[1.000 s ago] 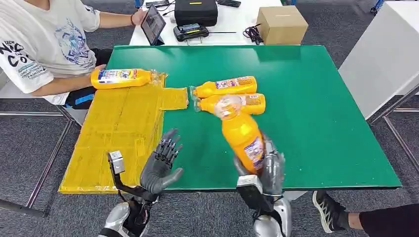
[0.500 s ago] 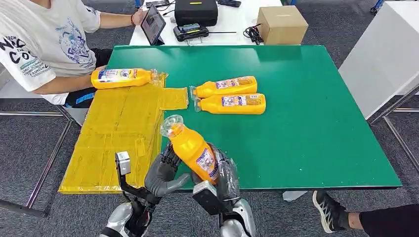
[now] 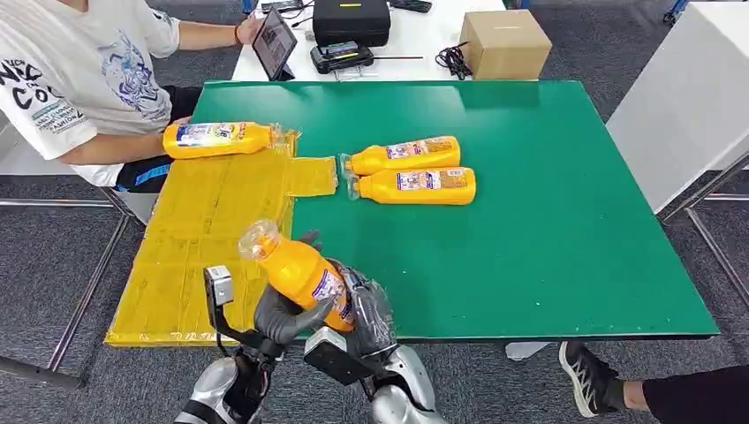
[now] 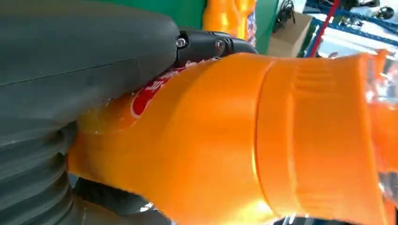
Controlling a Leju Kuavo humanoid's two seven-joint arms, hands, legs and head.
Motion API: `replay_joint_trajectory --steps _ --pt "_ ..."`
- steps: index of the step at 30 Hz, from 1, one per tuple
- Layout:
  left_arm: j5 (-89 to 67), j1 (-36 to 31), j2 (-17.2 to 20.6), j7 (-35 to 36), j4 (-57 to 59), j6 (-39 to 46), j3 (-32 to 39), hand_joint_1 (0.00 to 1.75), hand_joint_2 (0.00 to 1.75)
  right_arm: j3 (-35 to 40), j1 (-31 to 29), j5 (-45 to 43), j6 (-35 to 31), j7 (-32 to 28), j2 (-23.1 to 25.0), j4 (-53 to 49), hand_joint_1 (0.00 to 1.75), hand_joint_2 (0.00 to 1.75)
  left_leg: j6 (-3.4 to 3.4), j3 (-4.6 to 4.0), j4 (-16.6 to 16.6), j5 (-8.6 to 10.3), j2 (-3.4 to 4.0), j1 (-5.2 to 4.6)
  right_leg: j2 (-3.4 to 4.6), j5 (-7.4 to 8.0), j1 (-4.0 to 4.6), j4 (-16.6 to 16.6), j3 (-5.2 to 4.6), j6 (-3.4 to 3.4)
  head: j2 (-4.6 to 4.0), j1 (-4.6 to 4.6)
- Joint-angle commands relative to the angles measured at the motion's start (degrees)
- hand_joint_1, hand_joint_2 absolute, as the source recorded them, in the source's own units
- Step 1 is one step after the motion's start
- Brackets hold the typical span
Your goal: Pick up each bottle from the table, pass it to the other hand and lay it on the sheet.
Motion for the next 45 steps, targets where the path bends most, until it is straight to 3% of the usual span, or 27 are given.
replay_joint_trajectory --steps 1,9,10,11,23,26,30,31,32,33,35,45 --pt "0.46 -3.71 0.00 -0.46 4.67 0.06 -0.46 0.00 1.75 8.04 -3.82 -2.16 6.28 0.17 0.67 10.58 1.75 1.75 -0.10 0.43 -0.03 -0.16 0.06 0.09 0.02 -0.12 0.11 -0.10 0.45 -0.13 0.00 0.00" --pt "2.03 -3.07 -1.41 -2.47 2.03 1.46 1.53 0.00 1.75 8.81 -4.53 -3.85 8.25 0.38 0.68 13.78 1.75 1.75 -0.06 0.25 -0.03 -0.08 -0.08 0.06 -0.12 -0.10 0.08 -0.09 0.29 -0.09 0.00 -0.02" --pt "1.35 -2.91 -1.44 -3.76 0.95 2.19 1.67 0.80 1.75 8.71 -4.49 -4.01 8.05 0.22 0.61 13.96 1.75 1.75 -0.08 0.37 -0.03 -0.13 -0.08 0.10 -0.13 -0.15 0.12 -0.10 0.42 -0.12 0.00 0.00" --pt "1.56 -2.82 -1.62 -3.80 0.39 2.42 2.01 1.75 1.75 8.58 -4.50 -4.31 8.26 0.21 0.58 14.09 1.75 1.75 -0.07 0.26 -0.01 -0.11 -0.08 0.09 -0.12 -0.12 0.11 -0.08 0.31 -0.10 0.00 -0.02" --pt "0.75 -2.65 -2.24 -4.91 -1.12 4.61 2.87 1.75 1.75 8.18 -4.53 -4.43 8.58 0.99 0.52 14.26 1.75 1.75 -0.06 0.18 -0.02 -0.05 -0.12 0.05 -0.16 -0.10 0.06 -0.05 0.20 -0.08 0.00 -0.02" --pt "0.83 -2.49 -2.09 -4.78 -1.16 3.98 2.59 1.75 1.75 7.81 -4.57 -4.37 7.72 0.90 0.52 13.71 1.75 1.75 -0.12 0.49 0.02 -0.21 -0.12 0.15 -0.19 -0.23 0.17 -0.09 0.56 -0.16 0.00 -0.02" --pt "0.88 -2.20 -2.08 -4.70 -1.40 3.97 2.77 1.75 1.75 7.02 -4.49 -4.21 6.04 1.20 0.62 12.40 1.71 1.75 -0.06 0.20 0.00 -0.07 -0.11 0.06 -0.16 -0.12 0.07 -0.04 0.21 -0.08 0.00 -0.02" --pt "0.88 -2.11 -2.12 -4.70 -1.54 4.02 2.86 1.75 1.75 6.83 -4.35 -4.07 5.68 1.45 0.52 11.91 1.10 1.75 -0.07 0.29 0.04 -0.13 -0.13 0.09 -0.19 -0.18 0.11 -0.04 0.34 -0.10 0.00 0.00" --pt "0.81 -1.90 -2.08 -4.70 -2.01 4.00 2.95 1.75 1.75 5.87 -3.97 -3.50 2.54 1.70 0.59 10.52 0.17 1.75 -0.09 0.37 0.06 -0.18 -0.13 0.12 -0.19 -0.22 0.14 -0.03 0.43 -0.13 0.00 -0.02" --pt "0.76 -1.86 -2.09 -4.77 -2.33 4.00 2.99 1.75 1.75 5.32 -4.02 -3.42 0.97 1.53 0.76 9.81 0.02 1.75 -0.07 0.24 0.03 -0.11 -0.10 0.07 -0.16 -0.15 0.09 -0.03 0.26 -0.09 0.00 -0.02" --pt "0.40 -1.23 -2.15 -4.76 -3.77 4.45 3.33 1.75 1.75 4.03 -3.43 -2.92 -1.55 2.65 0.57 6.85 0.00 1.75 -0.06 0.16 0.05 -0.08 -0.10 0.07 -0.16 -0.12 0.08 -0.02 0.18 -0.08 0.00 -0.04" --pt "0.38 -1.17 -2.19 -4.75 -4.04 4.56 3.52 1.75 1.75 4.02 -3.34 -2.75 -1.18 3.21 0.38 6.12 0.00 1.75 -0.08 0.29 0.00 -0.11 -0.04 0.07 -0.09 -0.12 0.09 -0.06 0.29 -0.11 0.00 0.00"
